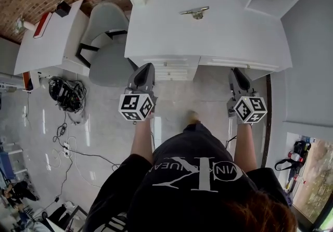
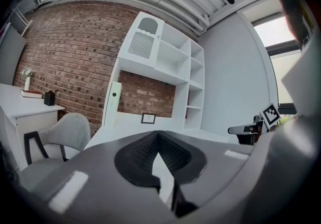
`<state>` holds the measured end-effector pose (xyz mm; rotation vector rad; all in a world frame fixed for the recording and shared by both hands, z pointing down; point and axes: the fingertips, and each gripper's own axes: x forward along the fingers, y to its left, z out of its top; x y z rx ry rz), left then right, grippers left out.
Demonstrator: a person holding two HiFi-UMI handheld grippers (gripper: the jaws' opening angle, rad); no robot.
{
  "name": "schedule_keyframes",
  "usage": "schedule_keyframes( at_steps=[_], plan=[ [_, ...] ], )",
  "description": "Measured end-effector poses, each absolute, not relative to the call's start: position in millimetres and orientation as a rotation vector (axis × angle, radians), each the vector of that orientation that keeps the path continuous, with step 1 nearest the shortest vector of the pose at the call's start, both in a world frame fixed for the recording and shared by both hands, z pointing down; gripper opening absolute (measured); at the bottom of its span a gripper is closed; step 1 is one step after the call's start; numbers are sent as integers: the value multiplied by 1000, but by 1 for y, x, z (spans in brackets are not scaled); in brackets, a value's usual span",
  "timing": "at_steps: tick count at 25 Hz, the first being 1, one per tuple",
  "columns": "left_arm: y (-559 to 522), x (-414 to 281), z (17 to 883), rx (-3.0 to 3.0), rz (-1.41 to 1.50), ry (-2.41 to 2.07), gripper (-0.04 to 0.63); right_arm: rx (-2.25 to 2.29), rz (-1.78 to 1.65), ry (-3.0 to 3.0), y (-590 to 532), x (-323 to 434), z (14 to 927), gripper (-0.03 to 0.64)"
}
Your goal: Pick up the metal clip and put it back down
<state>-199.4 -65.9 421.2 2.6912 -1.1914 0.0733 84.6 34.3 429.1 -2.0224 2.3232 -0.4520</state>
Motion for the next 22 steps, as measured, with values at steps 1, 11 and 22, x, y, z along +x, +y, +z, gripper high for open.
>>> schedule_keyframes(
  at_steps=[1,11,22],
  plan=[
    [-70,-195,422,2689,76,-1197,5,-2013,-453,2331,28,88,430,43],
    [-92,-156,426,2694,91,-1214,5,-1956,-459,2375,-5,118,438,44],
    [-104,-145,437,2652,94,-1220,5,-1918,-483,2417,-31,124,448,44]
  ],
)
